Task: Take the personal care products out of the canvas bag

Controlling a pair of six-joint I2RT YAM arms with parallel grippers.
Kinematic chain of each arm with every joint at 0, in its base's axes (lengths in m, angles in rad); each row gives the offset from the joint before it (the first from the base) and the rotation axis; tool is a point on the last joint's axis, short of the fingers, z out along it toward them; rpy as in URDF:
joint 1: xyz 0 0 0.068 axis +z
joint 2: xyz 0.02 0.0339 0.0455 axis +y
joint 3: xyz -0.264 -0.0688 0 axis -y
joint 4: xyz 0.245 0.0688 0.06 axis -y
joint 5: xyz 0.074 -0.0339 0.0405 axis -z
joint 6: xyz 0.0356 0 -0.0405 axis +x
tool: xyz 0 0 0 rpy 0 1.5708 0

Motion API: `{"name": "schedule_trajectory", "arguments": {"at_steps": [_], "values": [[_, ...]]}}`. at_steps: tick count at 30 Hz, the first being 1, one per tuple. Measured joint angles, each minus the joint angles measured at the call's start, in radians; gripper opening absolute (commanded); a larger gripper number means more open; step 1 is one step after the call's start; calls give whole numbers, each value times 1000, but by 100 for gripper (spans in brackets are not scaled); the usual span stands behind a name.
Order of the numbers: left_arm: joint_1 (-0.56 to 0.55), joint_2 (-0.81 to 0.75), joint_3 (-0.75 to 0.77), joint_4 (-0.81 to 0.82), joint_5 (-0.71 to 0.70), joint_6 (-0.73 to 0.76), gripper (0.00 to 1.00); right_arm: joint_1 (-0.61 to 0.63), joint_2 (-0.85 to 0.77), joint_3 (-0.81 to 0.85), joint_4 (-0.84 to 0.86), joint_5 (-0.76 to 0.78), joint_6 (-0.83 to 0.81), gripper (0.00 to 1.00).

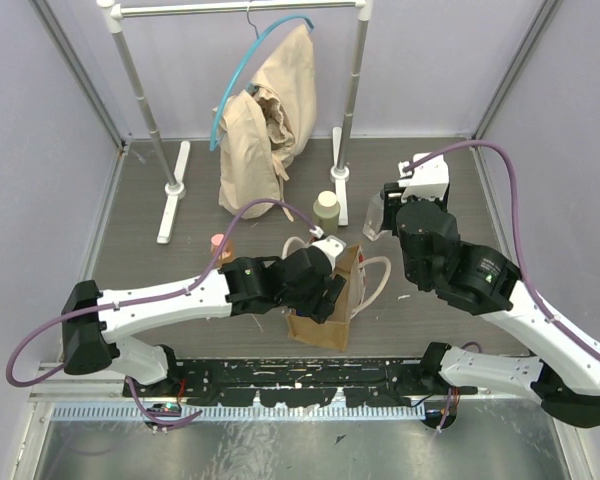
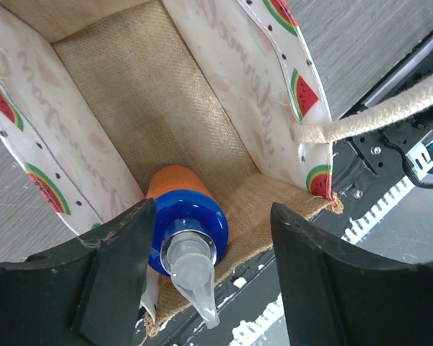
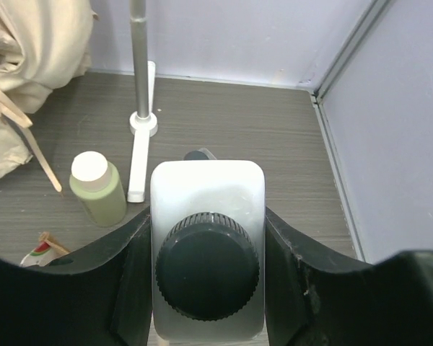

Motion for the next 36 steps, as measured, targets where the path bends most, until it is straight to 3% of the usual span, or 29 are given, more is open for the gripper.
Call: {"name": "schedule_trajectory", "arguments": {"at_steps": [7, 14, 16, 19, 22, 24, 30, 36], "values": [[0, 45, 0, -36, -25, -25, 76, -80, -27, -85, 7, -16, 28, 29], [0, 100, 0, -67, -19, -53, 75, -292, -19, -175, 10, -177, 101, 29], [0, 100, 0, -69, -17, -60, 67, -354, -14, -225, 18, -229, 122, 29], [1, 100, 0, -72, -16, -71, 41, -423, -10, -316, 47, -298, 150, 29], [0, 94, 0, -77, -12, -75, 21, -460, -6, -401, 89, -343, 176, 29], [0, 92, 0, -86, -13, -78, 15, -476, 1, -450, 126, -365, 194, 29], [0, 81, 38, -169, -42, -64, 16, -498, 59, -564, 266, -396, 234, 29], [0, 55, 179, -253, -100, -32, 19, -498, 79, -658, 402, -393, 249, 31]]}}
